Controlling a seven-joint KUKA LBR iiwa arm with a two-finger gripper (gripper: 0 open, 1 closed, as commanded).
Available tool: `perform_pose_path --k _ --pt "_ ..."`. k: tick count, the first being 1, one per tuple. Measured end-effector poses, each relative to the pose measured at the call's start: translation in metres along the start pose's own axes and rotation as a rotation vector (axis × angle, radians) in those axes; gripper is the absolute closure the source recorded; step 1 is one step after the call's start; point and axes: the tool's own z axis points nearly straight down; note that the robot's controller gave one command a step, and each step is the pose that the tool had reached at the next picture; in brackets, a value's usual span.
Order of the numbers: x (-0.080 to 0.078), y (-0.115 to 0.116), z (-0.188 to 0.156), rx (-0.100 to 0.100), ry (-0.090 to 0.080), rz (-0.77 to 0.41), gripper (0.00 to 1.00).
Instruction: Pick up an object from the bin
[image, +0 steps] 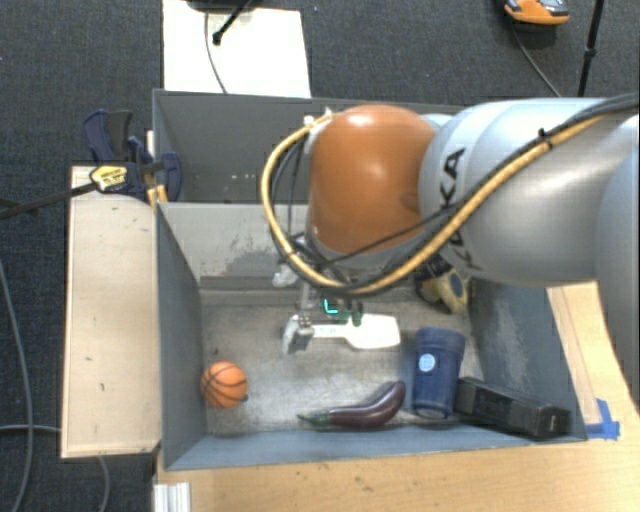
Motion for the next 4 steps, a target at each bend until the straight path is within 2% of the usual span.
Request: perform_pose_path --k 1,2,3,4 --pt "-0.002 -0.001 -0.004 -0.001 -0.008 0.004 0.00" --pt "0.004 0.013 0.031 -0.002 -0.017 -0.029 0.00" --pt "0.019 0.033 0.085 -0.002 -0.010 -0.077 0.00" --pt "0.024 0.024 0.121 -0.002 -0.008 -0.078 0.00"
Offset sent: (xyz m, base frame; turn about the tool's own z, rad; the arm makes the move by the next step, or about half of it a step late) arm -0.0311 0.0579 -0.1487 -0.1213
